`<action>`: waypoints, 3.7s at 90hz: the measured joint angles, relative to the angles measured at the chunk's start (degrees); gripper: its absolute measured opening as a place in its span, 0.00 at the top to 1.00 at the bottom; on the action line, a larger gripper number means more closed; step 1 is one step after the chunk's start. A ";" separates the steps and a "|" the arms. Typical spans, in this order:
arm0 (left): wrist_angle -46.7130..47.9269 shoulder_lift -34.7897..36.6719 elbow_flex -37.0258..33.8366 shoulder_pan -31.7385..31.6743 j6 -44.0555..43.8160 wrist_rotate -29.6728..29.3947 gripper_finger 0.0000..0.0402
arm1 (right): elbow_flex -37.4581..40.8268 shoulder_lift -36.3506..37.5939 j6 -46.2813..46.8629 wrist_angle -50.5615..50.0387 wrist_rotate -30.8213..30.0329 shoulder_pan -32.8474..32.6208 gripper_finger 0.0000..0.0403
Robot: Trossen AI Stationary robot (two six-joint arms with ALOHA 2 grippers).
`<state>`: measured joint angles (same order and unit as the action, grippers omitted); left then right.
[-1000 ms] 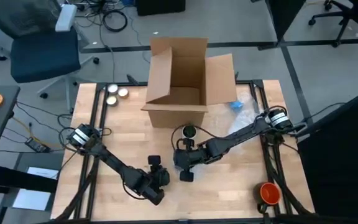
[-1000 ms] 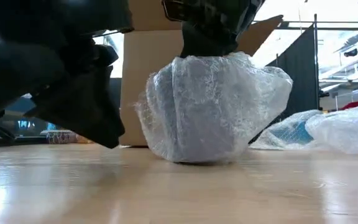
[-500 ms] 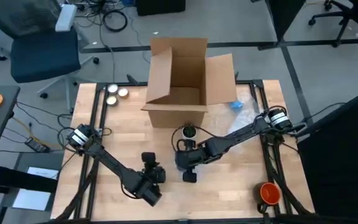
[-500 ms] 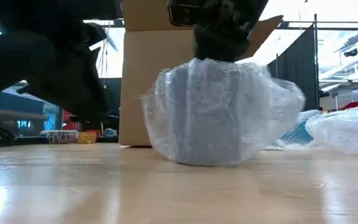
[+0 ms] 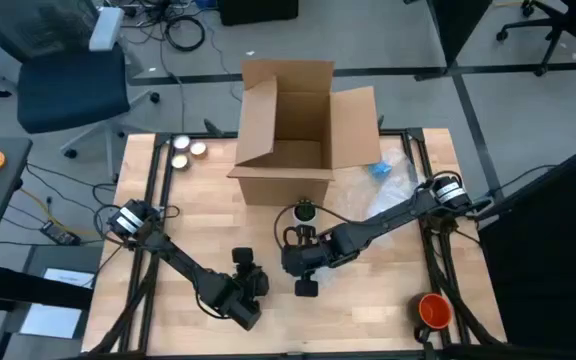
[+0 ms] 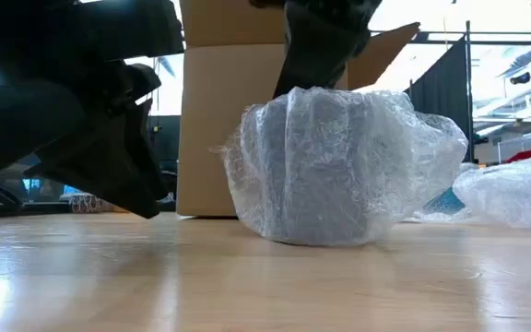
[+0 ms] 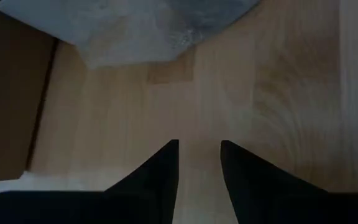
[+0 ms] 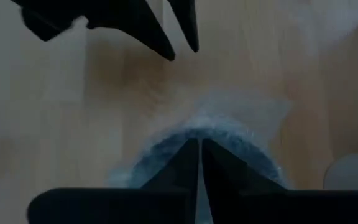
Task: Wrap mug
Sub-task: Wrap the blue cup with the transparent bubble wrap
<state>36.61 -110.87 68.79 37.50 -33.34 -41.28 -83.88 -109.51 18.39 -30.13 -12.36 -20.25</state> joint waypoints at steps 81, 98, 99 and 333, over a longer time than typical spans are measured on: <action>-0.47 0.00 0.00 -0.42 0.09 -0.24 0.74 | -2.36 0.31 1.51 -9.89 5.20 0.93 1.00; -0.49 0.00 0.02 -0.44 0.10 -0.22 0.74 | -2.45 0.26 1.48 -8.33 1.64 0.46 1.00; -0.49 0.00 0.02 -0.44 0.09 -0.22 0.74 | -2.34 0.25 1.47 -8.03 1.42 0.45 1.00; -1.04 -0.07 -0.04 -0.74 0.26 -0.55 0.74 | 11.41 3.96 11.61 -3.35 -0.87 -4.15 1.00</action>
<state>35.57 -110.94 68.75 36.75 -33.08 -41.82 -72.47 -105.56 30.00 -33.48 -13.23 -24.40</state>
